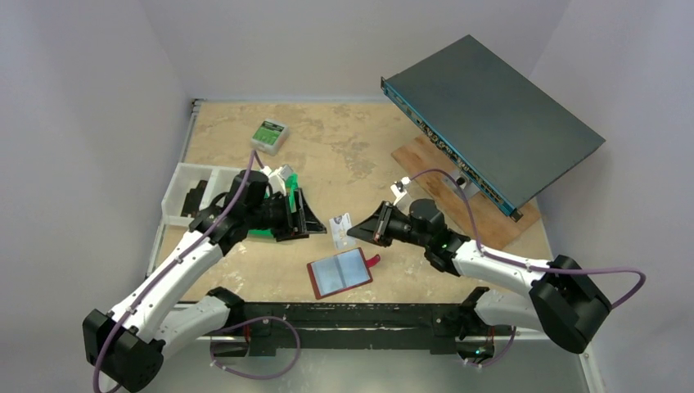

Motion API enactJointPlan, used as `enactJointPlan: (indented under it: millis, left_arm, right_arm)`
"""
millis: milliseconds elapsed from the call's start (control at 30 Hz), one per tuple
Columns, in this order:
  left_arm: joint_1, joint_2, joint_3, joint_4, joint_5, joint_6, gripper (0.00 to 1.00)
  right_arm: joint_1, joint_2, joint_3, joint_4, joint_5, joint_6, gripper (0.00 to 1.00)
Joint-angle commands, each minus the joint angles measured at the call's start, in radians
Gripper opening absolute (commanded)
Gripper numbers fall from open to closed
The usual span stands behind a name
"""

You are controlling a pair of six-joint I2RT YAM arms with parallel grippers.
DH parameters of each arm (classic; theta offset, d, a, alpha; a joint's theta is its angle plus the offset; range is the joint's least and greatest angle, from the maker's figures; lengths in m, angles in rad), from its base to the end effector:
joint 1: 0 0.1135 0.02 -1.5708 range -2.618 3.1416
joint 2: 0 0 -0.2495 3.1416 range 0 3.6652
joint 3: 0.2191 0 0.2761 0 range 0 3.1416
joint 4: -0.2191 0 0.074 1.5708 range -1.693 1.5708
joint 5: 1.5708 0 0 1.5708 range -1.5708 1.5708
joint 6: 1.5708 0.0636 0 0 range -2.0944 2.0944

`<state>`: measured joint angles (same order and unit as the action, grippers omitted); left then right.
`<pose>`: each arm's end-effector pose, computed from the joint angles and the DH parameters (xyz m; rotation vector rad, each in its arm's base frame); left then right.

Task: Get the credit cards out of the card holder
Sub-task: Place the credit card in the storage box.

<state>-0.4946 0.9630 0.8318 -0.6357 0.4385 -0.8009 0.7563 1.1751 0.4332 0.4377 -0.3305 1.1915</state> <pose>0.2048 -0.1412 0.2512 -0.1493 2.5401 -1.0999 0.1975 0.2147 0.1657 0.2120 2.2071 1.5427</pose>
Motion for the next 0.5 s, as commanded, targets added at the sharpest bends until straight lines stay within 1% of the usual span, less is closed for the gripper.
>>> enactJointPlan:
  millis: [0,100,233,333,467]
  left_arm:
    - [0.045,-0.015,-0.057,0.161,0.222,-0.013,0.66]
    - [0.066,-0.013,-0.105,0.271,0.301,-0.068,0.65]
    - [0.068,0.0,-0.129,0.366,0.347,-0.116,0.64]
    - [0.07,0.016,-0.141,0.424,0.37,-0.147,0.59]
    - [0.07,0.033,-0.167,0.518,0.397,-0.21,0.51]
  right_arm:
    - [-0.015,-0.011,-0.001,0.199,-0.113,0.104,0.0]
    - [-0.016,-0.004,0.0,0.251,-0.135,0.133,0.0]
    - [-0.016,0.003,0.008,0.282,-0.141,0.151,0.0]
    - [-0.016,0.016,0.014,0.313,-0.153,0.169,0.0]
    - [-0.016,0.032,0.015,0.348,-0.174,0.187,0.0]
